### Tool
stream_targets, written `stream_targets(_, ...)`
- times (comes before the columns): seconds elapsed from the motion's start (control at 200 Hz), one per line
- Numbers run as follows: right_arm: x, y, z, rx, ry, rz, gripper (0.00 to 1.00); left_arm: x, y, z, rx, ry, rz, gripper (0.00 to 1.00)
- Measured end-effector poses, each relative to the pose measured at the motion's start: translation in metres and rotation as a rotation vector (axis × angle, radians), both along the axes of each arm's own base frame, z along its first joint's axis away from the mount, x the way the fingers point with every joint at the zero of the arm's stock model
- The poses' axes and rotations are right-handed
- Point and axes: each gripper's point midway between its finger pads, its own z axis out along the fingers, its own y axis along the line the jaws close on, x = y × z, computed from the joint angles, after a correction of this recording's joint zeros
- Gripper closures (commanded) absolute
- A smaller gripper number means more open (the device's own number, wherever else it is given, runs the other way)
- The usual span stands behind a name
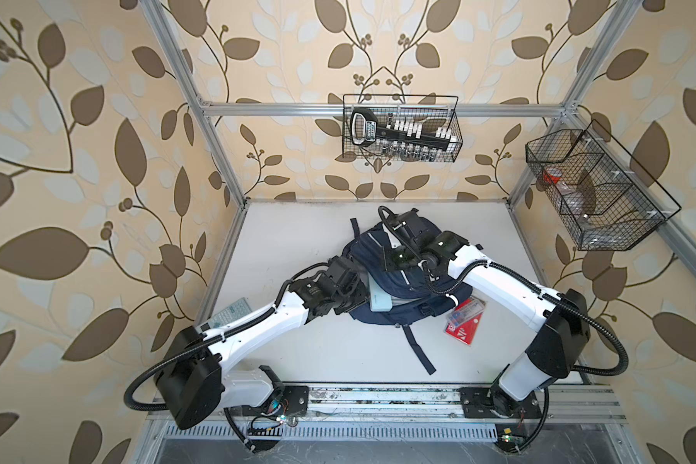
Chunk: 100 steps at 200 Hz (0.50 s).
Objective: Pack the student bag
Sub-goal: 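Push the ruler down into the main compartment with the left gripper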
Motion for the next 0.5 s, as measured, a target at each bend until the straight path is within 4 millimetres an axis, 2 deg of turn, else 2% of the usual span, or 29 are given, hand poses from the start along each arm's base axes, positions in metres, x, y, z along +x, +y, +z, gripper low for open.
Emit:
stream_targets(0.085,0.000,0.001,-0.001,0.005,0.005,0.003,1.00,-0.019,0.004,-0.007,0.002,0.000,-0.033,1.00)
stream_targets(0.25,-0.001,0.002,-0.001,0.010,0.011,0.006,1.00,-0.040,0.011,-0.053,0.048,0.114,-0.052,1.00)
stream_targets(0.37,-0.003,0.005,-0.001,0.011,0.013,0.010,1.00,-0.035,0.002,-0.067,0.060,0.147,-0.060,1.00)
stream_targets(0.5,-0.005,0.007,-0.001,0.013,0.015,0.014,1.00,-0.018,-0.020,-0.064,0.032,0.139,-0.076,1.00)
